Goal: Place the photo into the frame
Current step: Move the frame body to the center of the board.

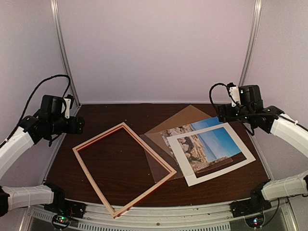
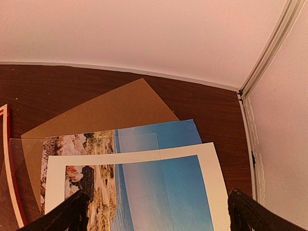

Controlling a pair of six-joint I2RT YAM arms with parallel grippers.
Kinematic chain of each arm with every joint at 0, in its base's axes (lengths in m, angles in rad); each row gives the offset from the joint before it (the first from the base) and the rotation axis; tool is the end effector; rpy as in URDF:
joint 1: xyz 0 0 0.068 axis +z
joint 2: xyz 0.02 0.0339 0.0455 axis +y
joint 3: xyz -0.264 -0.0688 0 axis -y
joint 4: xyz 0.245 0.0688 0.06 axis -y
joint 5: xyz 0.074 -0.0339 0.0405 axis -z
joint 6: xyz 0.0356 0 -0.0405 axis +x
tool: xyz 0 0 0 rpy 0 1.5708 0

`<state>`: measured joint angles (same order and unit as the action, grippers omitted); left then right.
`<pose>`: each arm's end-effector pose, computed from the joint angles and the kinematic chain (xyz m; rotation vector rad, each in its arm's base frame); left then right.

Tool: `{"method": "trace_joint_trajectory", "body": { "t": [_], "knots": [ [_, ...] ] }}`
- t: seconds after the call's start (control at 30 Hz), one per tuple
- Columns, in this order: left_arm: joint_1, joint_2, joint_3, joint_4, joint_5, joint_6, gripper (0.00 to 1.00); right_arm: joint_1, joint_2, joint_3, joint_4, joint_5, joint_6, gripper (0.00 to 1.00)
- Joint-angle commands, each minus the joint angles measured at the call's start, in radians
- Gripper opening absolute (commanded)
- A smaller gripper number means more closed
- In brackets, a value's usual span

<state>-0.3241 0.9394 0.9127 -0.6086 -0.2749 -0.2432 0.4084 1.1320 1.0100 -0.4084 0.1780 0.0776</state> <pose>0.1906 -0.0538 0.3158 -0.0638 2.1778 -0.0186 0.2341 0.0944 0.3271 -0.2389 2.0801 0.1071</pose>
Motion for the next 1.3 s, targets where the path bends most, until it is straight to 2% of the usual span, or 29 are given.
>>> {"method": "trace_joint_trajectory", "body": {
  "t": [0.0,0.17,0.5,0.87,1.13,1.27],
  "knots": [
    [0.008,0.012,0.036,-0.116,-0.048,-0.084,0.98,0.008,-0.027,-0.018,0.004,-0.009,0.004,1.00],
    [0.008,0.022,0.030,-0.243,-0.084,-0.245,0.98,0.010,-0.019,-0.037,0.027,-0.025,0.017,1.00],
    [0.008,0.073,-0.161,-0.246,0.022,-0.563,0.97,0.016,0.031,-0.075,0.088,-0.055,0.040,1.00],
    [0.007,0.213,-0.308,-0.084,0.100,-0.617,0.90,0.021,0.091,-0.100,0.141,-0.079,0.046,1.00],
    [0.007,0.349,-0.299,0.005,0.121,-0.584,0.76,0.033,0.130,-0.091,0.166,-0.096,0.050,1.00],
    [0.008,0.402,-0.285,0.016,0.129,-0.568,0.65,0.036,0.136,-0.083,0.157,-0.092,0.051,1.00]
  ]
}}
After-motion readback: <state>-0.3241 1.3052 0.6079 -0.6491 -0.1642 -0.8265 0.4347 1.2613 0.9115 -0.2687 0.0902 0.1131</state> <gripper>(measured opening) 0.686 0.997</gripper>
